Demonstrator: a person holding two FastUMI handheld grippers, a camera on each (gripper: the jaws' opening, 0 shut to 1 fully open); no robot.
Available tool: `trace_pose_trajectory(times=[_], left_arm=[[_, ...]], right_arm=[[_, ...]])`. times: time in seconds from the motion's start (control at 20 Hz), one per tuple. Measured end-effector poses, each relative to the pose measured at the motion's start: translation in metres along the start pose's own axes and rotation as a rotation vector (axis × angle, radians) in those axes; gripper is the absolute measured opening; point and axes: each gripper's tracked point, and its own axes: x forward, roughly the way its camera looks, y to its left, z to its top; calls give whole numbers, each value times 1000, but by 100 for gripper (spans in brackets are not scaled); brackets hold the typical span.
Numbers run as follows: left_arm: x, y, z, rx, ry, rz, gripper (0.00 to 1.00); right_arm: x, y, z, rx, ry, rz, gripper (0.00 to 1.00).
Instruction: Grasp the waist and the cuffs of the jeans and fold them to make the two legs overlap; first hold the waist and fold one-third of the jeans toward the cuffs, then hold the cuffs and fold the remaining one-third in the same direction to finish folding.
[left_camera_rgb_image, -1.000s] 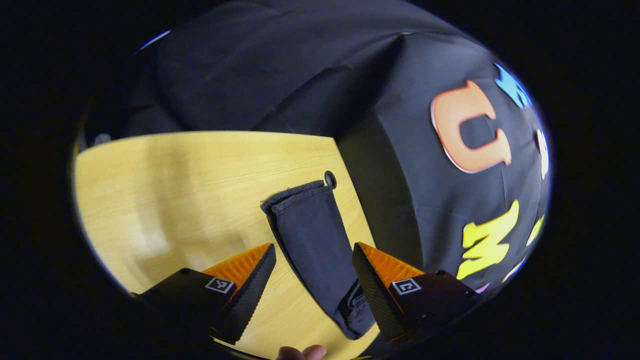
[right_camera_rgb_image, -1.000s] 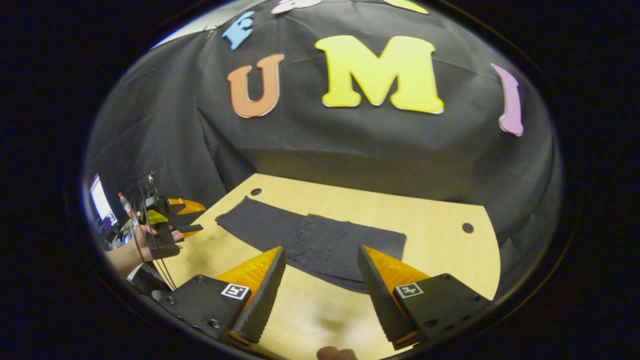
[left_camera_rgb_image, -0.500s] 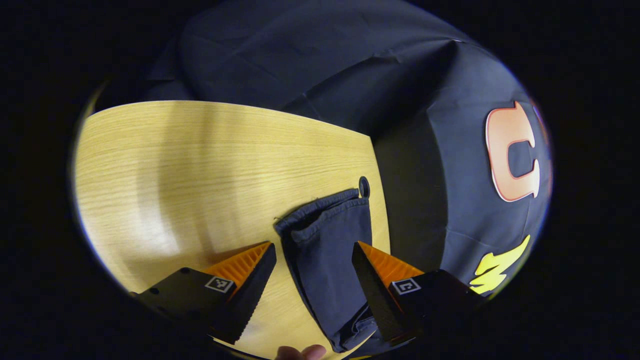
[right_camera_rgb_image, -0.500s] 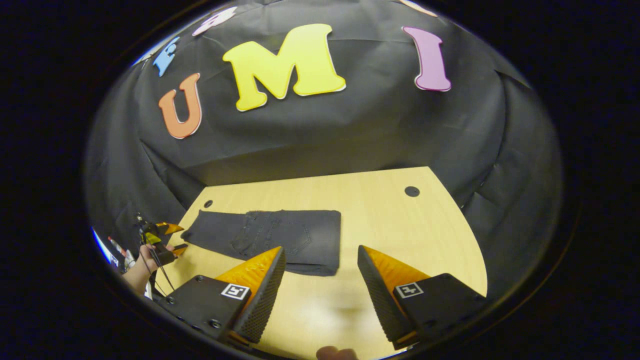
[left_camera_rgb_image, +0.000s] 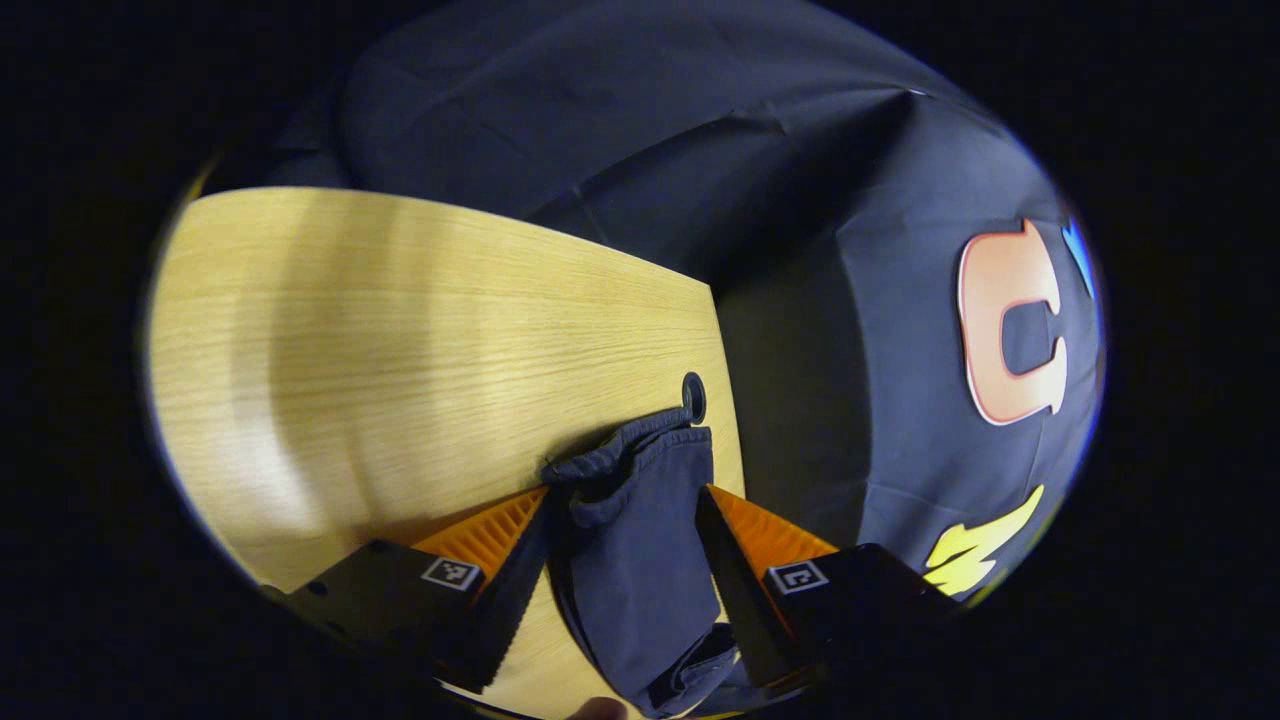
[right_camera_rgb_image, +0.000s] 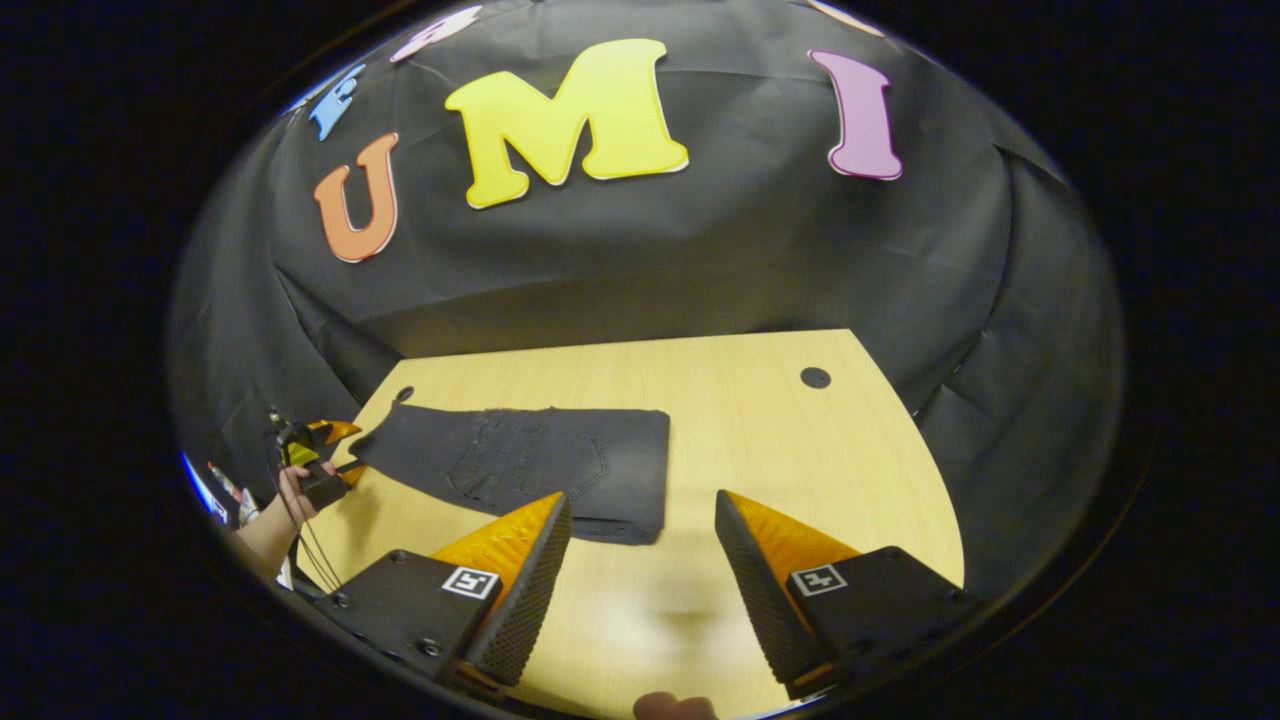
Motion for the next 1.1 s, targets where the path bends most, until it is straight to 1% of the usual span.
trace_pose_trajectory(times=[0.05, 0.1, 0.15, 0.2, 0.25, 0.3, 0.35, 0.4, 0.5, 0.55, 0.6, 0.65, 0.7, 0.75, 0.95, 1.0, 1.1], left_arm=[[3, 2, -3, -10, 7, -5, 96], [8, 3, -3, -12, 7, -12, 57], [10, 5, -3, 2, 3, -6, 53], [11, 11, -5, 32, 7, 16, 50], [9, 17, -6, 51, 4, 41, 29], [11, 12, -5, 52, -1, 38, 14], [9, 4, -4, 56, -8, 25, 19], [5, -5, -5, 70, -13, 10, 12], [-6, -27, -8, 120, -19, -30, 9], [-13, -39, -9, 153, -24, -49, 8], [-18, -49, -10, 191, -35, -57, 8], [-25, -60, -14, 224, -39, -73, 8], [-33, -79, -21, 247, -39, -104, 7], [-42, -99, -30, 270, -37, -143, 7], [-80, -174, -92, 389, -12, -277, 7], [-91, -197, -118, 435, -1, -315, 7], [-107, -229, -165, 505, 29, -378, 7]], right_arm=[[-2, -5, -1, 4, 2, -9, 90], [-4, -8, -2, 10, 3, -15, 90], [-6, -10, -1, 17, 4, -20, 90], [-8, -13, -1, 19, 2, -25, 90], [-12, -16, -1, 15, -3, -33, 90], [-15, -17, 0, 8, -13, -40, 90], [-18, -18, 1, 0, -25, -48, 89], [-22, -20, 3, -6, -40, -56, 87], [-29, -19, 7, -21, -79, -70, 93], [-34, -19, 8, -37, -98, -77, 94], [-40, -20, 11, -50, -123, -84, 99], [-47, -20, 15, -58, -148, -90, 98], [-53, -19, 16, -58, -170, -92, 99], [-59, -19, 17, -56, -182, -90, 94], [-83, -29, 10, -41, -217, -104, 94], [-90, -34, 7, -38, -228, -112, 98], [-105, -47, 2, -28, -243, -136, 98]])
